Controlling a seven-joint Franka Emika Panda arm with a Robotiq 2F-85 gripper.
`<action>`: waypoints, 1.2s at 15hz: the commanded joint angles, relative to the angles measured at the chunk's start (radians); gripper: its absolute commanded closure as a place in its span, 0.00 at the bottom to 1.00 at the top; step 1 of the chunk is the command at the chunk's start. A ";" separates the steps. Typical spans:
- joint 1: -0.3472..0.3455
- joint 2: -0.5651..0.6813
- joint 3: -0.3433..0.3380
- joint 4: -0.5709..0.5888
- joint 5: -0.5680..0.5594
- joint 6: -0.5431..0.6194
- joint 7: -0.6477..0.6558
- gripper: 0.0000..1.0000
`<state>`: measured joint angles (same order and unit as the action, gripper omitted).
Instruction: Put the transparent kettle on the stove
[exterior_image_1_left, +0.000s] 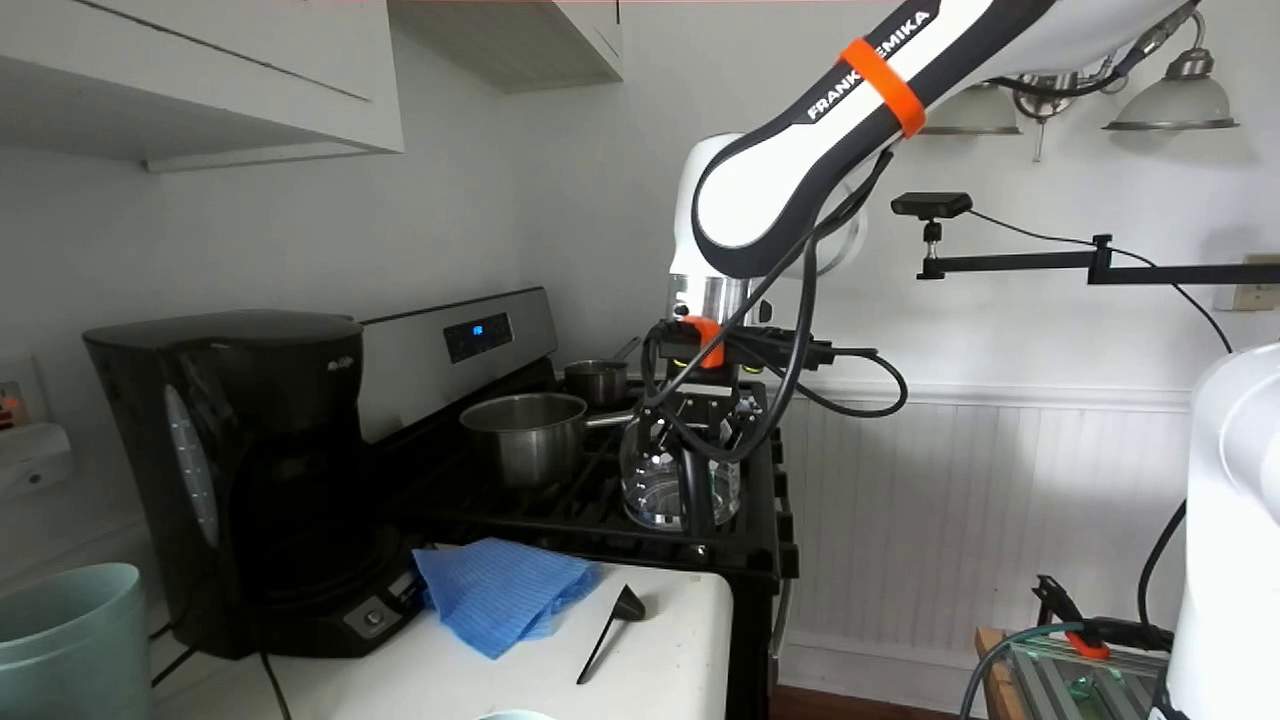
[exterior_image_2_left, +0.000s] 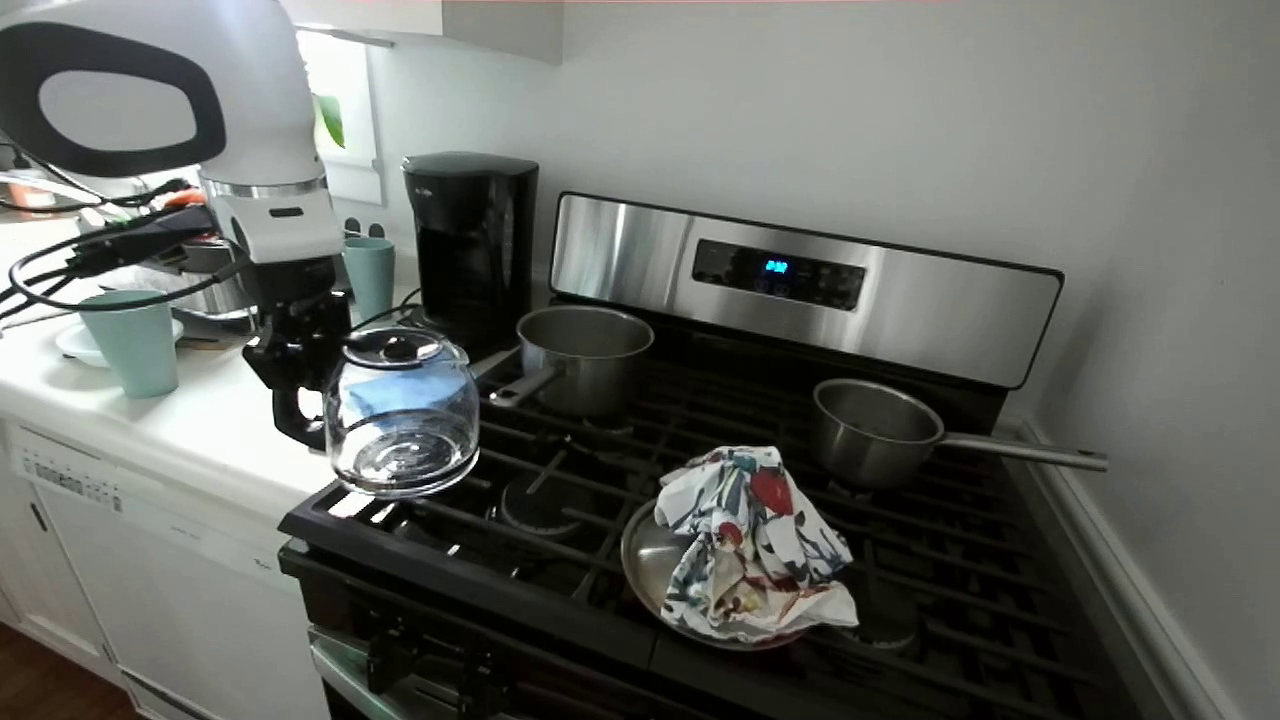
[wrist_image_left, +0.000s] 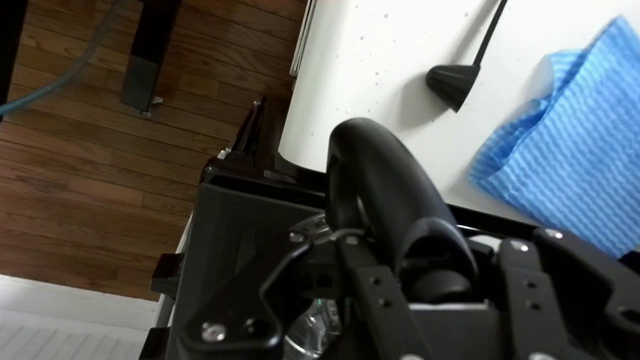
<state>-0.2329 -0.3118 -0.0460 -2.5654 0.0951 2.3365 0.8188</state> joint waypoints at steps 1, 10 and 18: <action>-0.026 -0.041 -0.013 -0.024 -0.039 0.040 0.017 1.00; -0.057 -0.001 -0.055 0.014 -0.042 0.098 -0.024 1.00; -0.074 0.028 -0.075 0.043 -0.044 0.114 -0.030 1.00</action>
<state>-0.2935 -0.2958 -0.1163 -2.5560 0.0765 2.4325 0.7909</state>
